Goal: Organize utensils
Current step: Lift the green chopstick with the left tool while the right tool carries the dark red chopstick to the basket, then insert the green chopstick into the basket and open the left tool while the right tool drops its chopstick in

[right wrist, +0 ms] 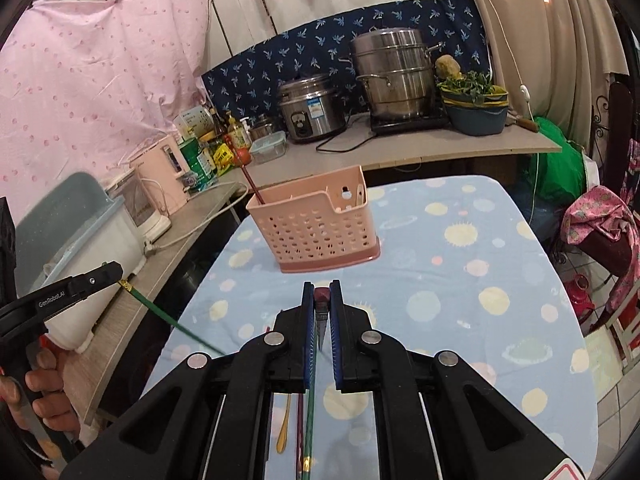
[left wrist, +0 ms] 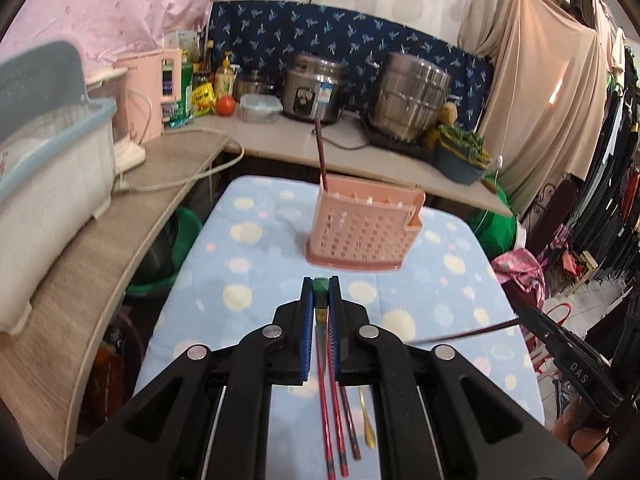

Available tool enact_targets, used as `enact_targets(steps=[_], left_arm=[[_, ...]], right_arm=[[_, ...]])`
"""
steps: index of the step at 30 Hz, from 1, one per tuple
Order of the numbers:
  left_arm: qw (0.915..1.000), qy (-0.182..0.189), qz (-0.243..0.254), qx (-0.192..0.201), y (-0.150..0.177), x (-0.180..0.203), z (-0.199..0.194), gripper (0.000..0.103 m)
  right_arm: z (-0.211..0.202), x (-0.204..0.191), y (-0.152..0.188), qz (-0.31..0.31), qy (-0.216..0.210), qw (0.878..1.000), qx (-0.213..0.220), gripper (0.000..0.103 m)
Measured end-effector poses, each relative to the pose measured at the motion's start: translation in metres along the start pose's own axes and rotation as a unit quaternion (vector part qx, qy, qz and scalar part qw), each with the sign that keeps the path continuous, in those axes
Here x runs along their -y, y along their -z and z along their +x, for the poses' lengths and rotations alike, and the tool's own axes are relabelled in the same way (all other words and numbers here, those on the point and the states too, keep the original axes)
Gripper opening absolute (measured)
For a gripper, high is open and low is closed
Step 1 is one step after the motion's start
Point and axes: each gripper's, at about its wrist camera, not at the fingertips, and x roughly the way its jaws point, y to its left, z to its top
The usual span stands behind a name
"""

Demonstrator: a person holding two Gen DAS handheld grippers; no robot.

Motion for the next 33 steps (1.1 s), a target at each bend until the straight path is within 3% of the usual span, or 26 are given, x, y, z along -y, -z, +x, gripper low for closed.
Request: enact_targets(steps=[12, 22, 28, 33], left_arm=[[0.9970, 0.004, 0.009, 0.077, -0.087, 0.016, 0.009, 0.007], [0.9848, 0.007, 0.011, 0.173, -0.170, 0.033, 0.010, 0.007], [0.9826, 0.001, 0.011, 0.185, -0.198, 0.038, 0.036, 0.007], [0.9858, -0.004, 0.014, 0.168, -0.197, 0.035, 0.066, 0.007]], right_arm=[[0.012, 0.010, -0.088, 0.024, -0.006, 0.996, 0.080, 0.008], [0.033, 0.008, -0.177, 0.041, -0.013, 0.985, 0.166, 0.008], [0.059, 0.003, -0.205, 0.047, -0.018, 0.983, 0.178, 0.008], [0.088, 0.003, -0.208, 0.048, -0.013, 0.985, 0.163, 0.008]])
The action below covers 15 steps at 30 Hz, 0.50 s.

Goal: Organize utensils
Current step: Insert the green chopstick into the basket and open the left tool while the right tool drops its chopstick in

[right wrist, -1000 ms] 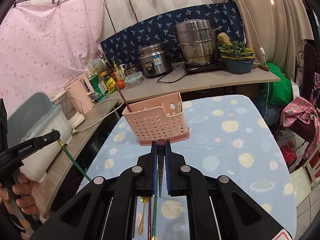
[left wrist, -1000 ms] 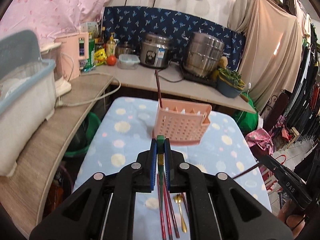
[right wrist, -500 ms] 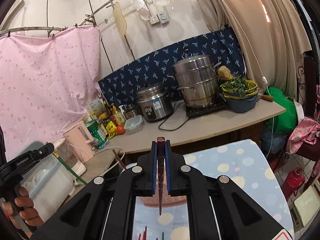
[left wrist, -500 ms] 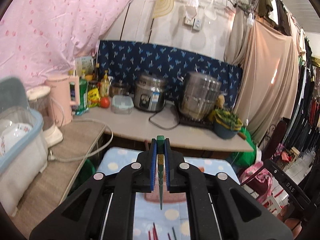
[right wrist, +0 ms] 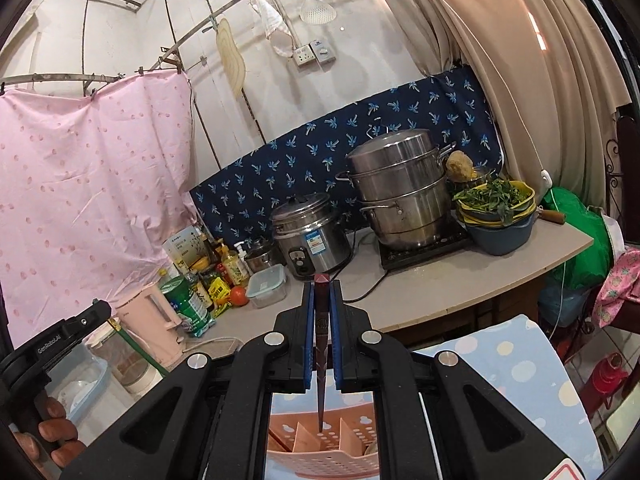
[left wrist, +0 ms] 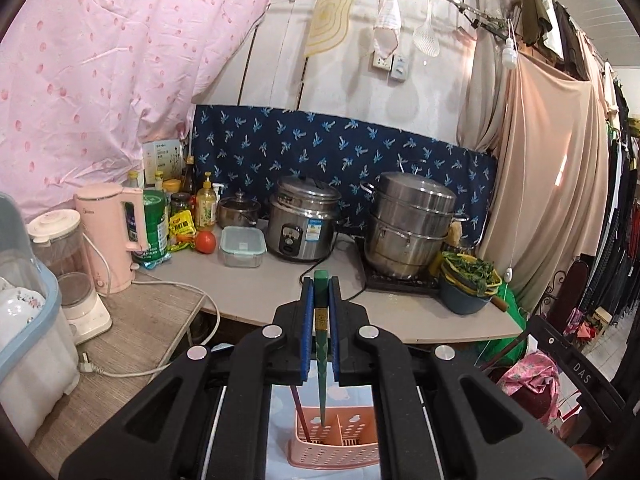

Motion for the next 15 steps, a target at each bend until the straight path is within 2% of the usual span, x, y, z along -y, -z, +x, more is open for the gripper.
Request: enact_targets(steps=[5, 12, 15], left_arm=[[0.9995, -0.011, 0.003, -0.029, 0.023, -0.008, 0.027, 0.007], [0.9982, -0.017, -0.006, -0.057, 0.044, -0.020, 0.051, 0.007], [0.9977, -0.020, -0.006, -0.064, 0.051, -0.022, 0.057, 0.007]], right_arm=[[0.014, 0.012, 0.016, 0.008, 0.011, 1.000, -0.012, 0.008], [0.019, 0.036, 0.018, 0.024, 0.025, 0.999, -0.012, 0.009], [0.012, 0.044, 0.014, 0.040, 0.022, 0.999, 0.001, 0.008]])
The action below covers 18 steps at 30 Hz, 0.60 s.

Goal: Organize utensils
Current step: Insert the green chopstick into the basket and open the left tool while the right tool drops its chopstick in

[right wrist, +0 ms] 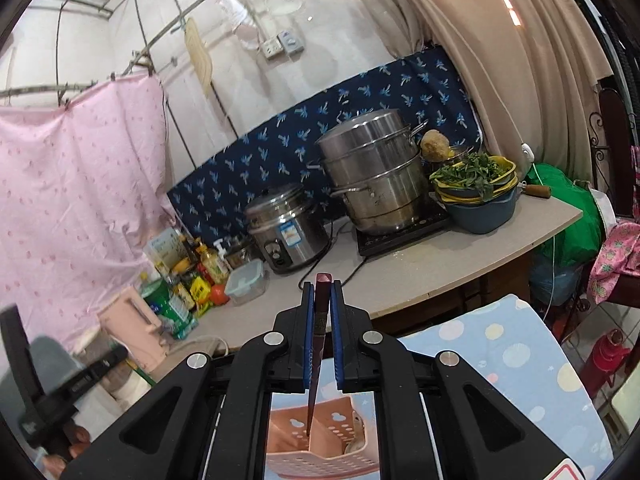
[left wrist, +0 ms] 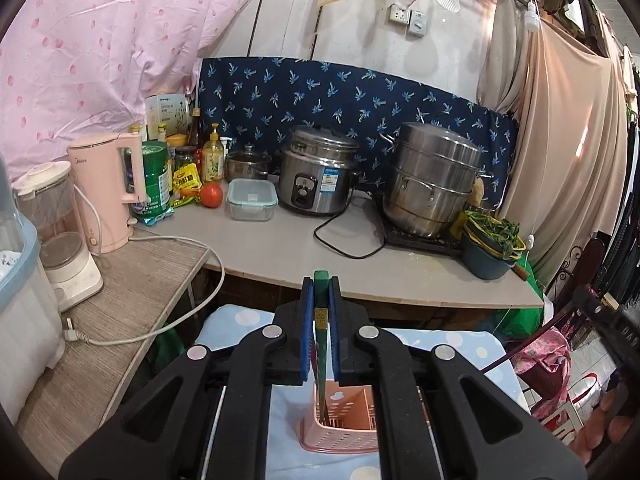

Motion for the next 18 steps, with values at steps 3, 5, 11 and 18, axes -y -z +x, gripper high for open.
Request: enact_targets(steps=[3, 5, 11, 18], left_arm=[[1.0000, 0.000, -0.001, -0.005, 0.003, -0.001, 0.004, 0.007], [1.0000, 0.001, -0.003, -0.008, 0.004, -0.001, 0.007, 0.007], [0.9998, 0.001, -0.002, -0.021, 0.014, 0.002, 0.015, 0.007], [0.9995, -0.002, -0.001, -0.030, 0.020, 0.000, 0.018, 0.007]], right_arm=[[-0.008, 0.000, -0.010, -0.005, 0.003, 1.000, 0.012, 0.008], [-0.009, 0.000, -0.013, -0.004, -0.005, 1.000, 0.011, 0.008], [-0.002, -0.009, -0.007, -0.008, -0.016, 1.000, 0.000, 0.008], [0.016, -0.022, 0.009, -0.028, -0.019, 0.999, -0.020, 0.009]])
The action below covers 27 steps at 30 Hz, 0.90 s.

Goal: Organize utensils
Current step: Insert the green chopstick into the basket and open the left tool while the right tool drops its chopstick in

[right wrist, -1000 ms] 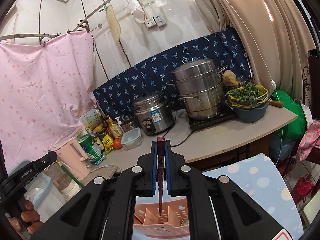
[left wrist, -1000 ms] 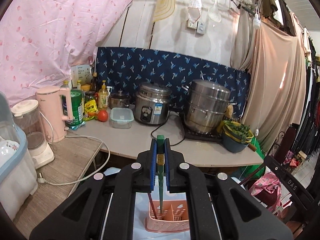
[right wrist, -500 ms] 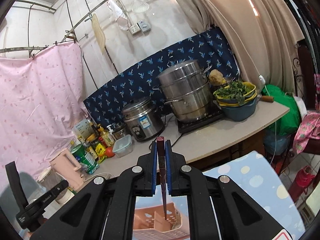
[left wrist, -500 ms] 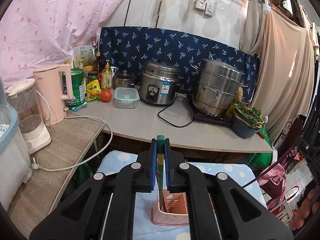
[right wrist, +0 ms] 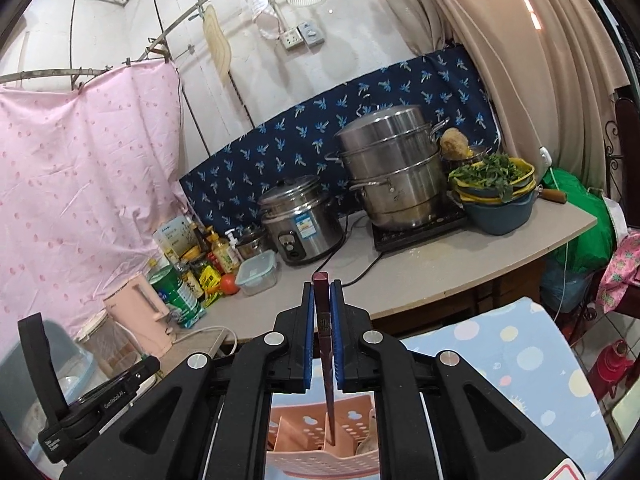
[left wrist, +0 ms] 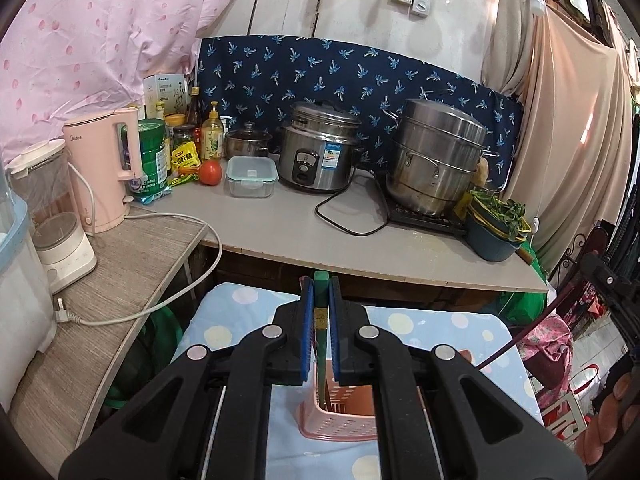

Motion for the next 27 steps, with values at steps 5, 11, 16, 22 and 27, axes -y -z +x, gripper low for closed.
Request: enact_targets(steps=[5, 11, 16, 22, 27], left_arm=[[1.0000, -0.002, -0.001, -0.003, 0.003, -0.004, 0.001, 0.007], [0.9999, 0.000, -0.010, -0.012, 0.007, -0.009, 0.005, 0.007], [0.9999, 0.000, -0.006, -0.015, 0.011, -0.007, 0.004, 0.007], [0.9998, 0.004, -0.011, -0.014, 0.011, -0.011, 0.002, 0.012], [0.9998, 0.002, -0.020, -0.007, 0.010, -0.017, -0.007, 0.026]], right_arm=[[-0.014, -0.004, -0.014, 0.005, -0.003, 0.999, 0.034, 0.008], [-0.013, -0.013, -0.017, -0.011, -0.008, 0.999, 0.031, 0.008], [0.009, -0.010, 0.009, -0.013, 0.002, 1.000, -0.009, 0.008], [0.019, -0.009, 0.024, -0.022, 0.013, 0.999, -0.031, 0.014], [0.009, -0.010, 0.026, -0.022, 0.012, 0.999, -0.028, 0.026]])
